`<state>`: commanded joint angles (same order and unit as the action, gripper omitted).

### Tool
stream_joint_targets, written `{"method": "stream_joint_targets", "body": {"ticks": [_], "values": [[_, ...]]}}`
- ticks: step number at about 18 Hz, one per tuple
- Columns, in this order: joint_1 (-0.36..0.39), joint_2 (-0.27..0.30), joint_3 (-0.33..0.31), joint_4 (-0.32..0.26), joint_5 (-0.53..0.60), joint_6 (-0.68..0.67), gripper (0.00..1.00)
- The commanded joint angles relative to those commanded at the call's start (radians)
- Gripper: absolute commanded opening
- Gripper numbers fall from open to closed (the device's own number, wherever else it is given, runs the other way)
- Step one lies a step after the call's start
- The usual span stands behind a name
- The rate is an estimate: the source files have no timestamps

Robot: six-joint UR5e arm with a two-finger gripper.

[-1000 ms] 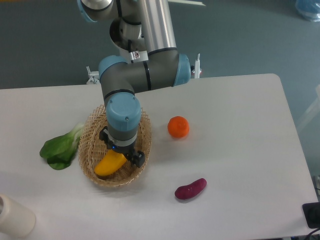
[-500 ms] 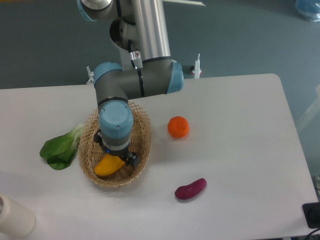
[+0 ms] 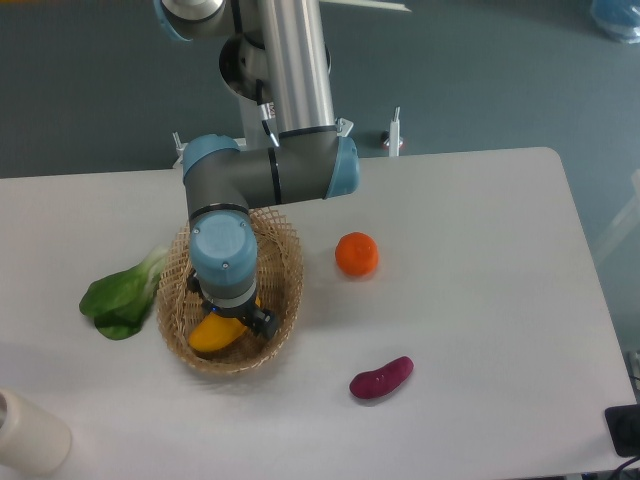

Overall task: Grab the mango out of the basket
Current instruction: 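Close the gripper around the yellow mango inside the basket, then lift the held mango out of the basket and carry it toward the orange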

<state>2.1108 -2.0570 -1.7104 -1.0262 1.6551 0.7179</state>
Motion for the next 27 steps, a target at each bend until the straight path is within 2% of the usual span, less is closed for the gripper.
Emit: {"method": "stream_joint_targets", "body": {"ticks": [3, 5, 6, 15, 18, 20, 23, 27], "values": [[0.0, 0.003, 0.002, 0.003, -0.008, 0.0, 0.42], [0.0, 0.006, 0.002, 0.002, -0.011, -0.002, 0.3], [0.0, 0.009, 0.002, 0.0, -0.014, -0.002, 0.28], [0.014, 0.064, -0.005, -0.028, -0.038, 0.015, 0.25], [0.031, 0.069, 0.011, -0.028, -0.04, 0.024, 0.25], [0.06, 0.083, 0.02, -0.029, -0.055, 0.066, 0.25], [0.118, 0.121, 0.021, -0.029, -0.142, 0.116, 0.25], [0.179, 0.124, 0.047, -0.029, -0.152, 0.136, 0.26]]}}
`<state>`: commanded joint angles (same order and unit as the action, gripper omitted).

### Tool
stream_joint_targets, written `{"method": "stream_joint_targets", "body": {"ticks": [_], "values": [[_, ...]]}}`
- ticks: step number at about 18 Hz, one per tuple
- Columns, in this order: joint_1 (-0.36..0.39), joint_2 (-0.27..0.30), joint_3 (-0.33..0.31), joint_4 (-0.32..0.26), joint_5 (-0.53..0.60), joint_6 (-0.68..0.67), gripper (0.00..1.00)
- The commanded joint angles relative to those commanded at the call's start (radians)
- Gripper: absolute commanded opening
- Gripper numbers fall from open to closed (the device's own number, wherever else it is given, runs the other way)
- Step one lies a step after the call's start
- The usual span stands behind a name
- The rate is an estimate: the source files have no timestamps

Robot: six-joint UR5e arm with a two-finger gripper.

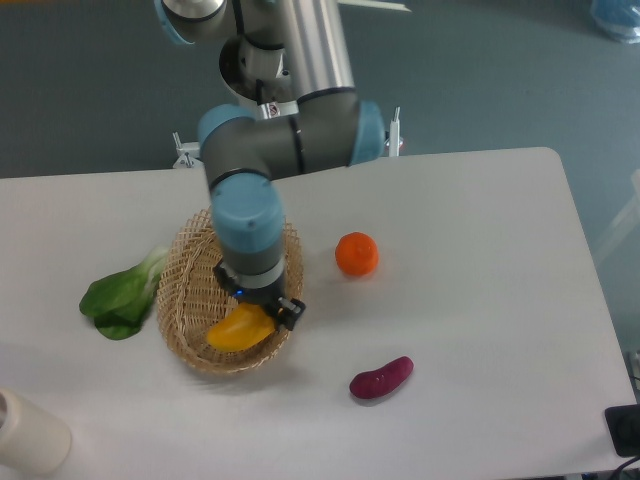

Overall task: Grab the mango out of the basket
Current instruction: 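Lift the held mango out of the basket and carry it toward the orange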

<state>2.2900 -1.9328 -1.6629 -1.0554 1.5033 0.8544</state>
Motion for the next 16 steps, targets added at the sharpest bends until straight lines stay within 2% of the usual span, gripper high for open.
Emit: {"method": "stream_joint_targets", "body": {"ticks": [4, 16], "values": [[0.066, -0.002, 0.045, 0.0, -0.002, 0.041, 0.26], [0.253, -0.011, 0.08, 0.0, 0.015, 0.27, 0.28]]}}
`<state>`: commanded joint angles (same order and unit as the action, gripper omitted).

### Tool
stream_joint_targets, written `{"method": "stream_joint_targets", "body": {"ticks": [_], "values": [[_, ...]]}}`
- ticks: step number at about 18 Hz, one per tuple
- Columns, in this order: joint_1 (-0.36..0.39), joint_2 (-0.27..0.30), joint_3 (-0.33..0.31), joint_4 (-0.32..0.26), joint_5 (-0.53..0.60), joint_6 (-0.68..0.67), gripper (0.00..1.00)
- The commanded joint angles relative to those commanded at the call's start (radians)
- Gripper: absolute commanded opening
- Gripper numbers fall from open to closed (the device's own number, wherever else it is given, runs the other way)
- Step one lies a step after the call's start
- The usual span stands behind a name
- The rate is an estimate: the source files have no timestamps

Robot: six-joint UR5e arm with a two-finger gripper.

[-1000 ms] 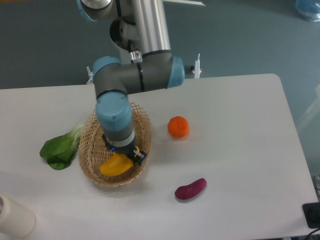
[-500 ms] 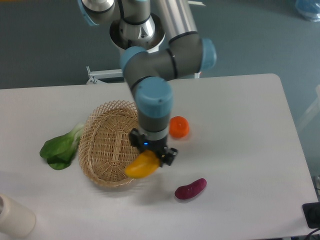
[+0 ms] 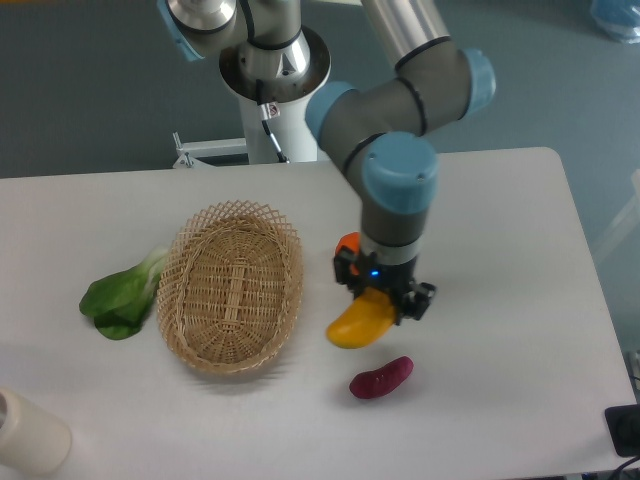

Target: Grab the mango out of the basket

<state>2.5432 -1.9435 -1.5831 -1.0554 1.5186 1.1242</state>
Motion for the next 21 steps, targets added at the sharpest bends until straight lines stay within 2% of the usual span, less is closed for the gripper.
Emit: {"method": "stream_joint_targets", "body": {"ticks": [4, 9, 14, 21], "values": [[0.04, -0.025, 0.031, 0.0, 0.012, 0.055, 0.31], [0.04, -0.052, 0.058, 0.002, 0.061, 0.089, 0.34], [0.04, -0.052, 0.055, 0.002, 0.086, 0.155, 0.34], [0.04, -0.052, 0.046, 0.006, 0.094, 0.169, 0.34]]}}
